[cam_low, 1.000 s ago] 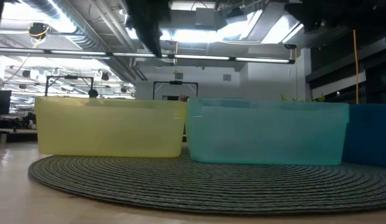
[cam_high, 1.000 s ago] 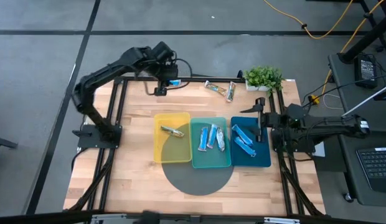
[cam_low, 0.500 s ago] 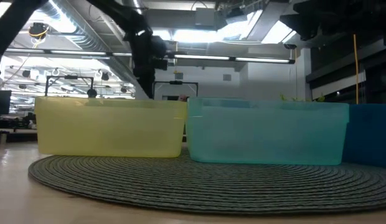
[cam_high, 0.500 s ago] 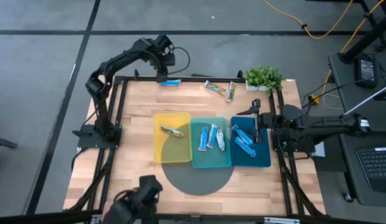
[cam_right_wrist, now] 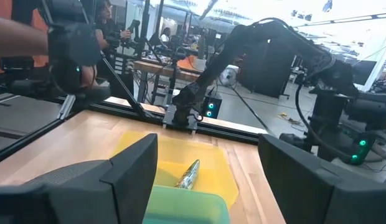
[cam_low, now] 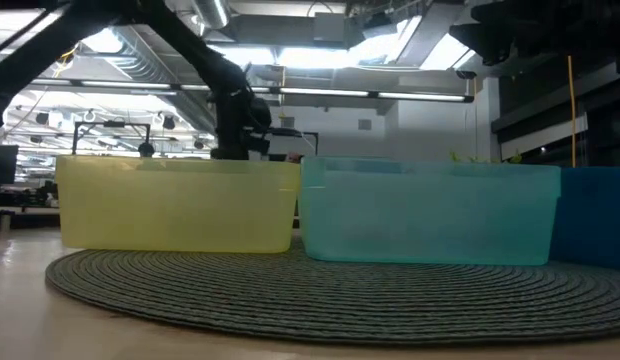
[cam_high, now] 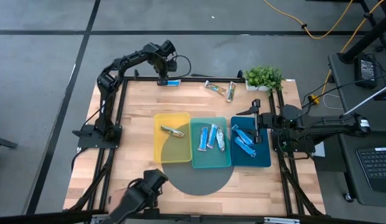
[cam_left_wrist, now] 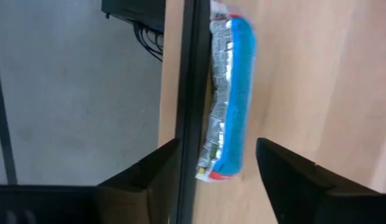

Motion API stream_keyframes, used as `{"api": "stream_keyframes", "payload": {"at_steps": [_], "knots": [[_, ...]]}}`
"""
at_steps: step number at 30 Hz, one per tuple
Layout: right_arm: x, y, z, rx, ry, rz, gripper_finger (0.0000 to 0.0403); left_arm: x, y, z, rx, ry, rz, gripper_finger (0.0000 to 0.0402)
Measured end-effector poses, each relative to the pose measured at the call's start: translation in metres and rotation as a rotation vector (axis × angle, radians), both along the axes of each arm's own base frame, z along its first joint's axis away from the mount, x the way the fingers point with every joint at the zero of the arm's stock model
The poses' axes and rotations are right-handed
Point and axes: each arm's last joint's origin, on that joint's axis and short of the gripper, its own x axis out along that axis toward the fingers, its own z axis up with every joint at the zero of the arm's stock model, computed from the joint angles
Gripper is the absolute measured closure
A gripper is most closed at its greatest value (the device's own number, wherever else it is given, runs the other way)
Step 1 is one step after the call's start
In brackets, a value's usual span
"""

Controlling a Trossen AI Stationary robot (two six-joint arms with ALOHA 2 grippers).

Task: Pick and place Granola Bars by type
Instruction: Put the red granola bar into the green bin

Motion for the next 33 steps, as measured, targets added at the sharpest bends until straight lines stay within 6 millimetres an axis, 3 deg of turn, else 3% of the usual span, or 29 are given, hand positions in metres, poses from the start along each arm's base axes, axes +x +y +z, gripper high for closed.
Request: {"api": "stream_keyframes", "payload": {"at_steps": [9, 25, 33], "knots": [[0.000, 0.000, -0.001, -0.002, 0.011, 0.000, 0.0123, 0.003, 0.007, -0.021, 0.004, 0.057, -0.014, 0.0152], [0.000, 0.000, -0.002, -0.004, 0.020, -0.001, 0.0123, 0.013, -0.002, -0.025, -0.061, -0.001, -0.034, 0.0151], [0.000, 0.000, -0.003, -0.003, 0.033, -0.001, 0.0123, 0.017, -0.014, -0.045, -0.051, 0.045, -0.066, 0.0153]]}}
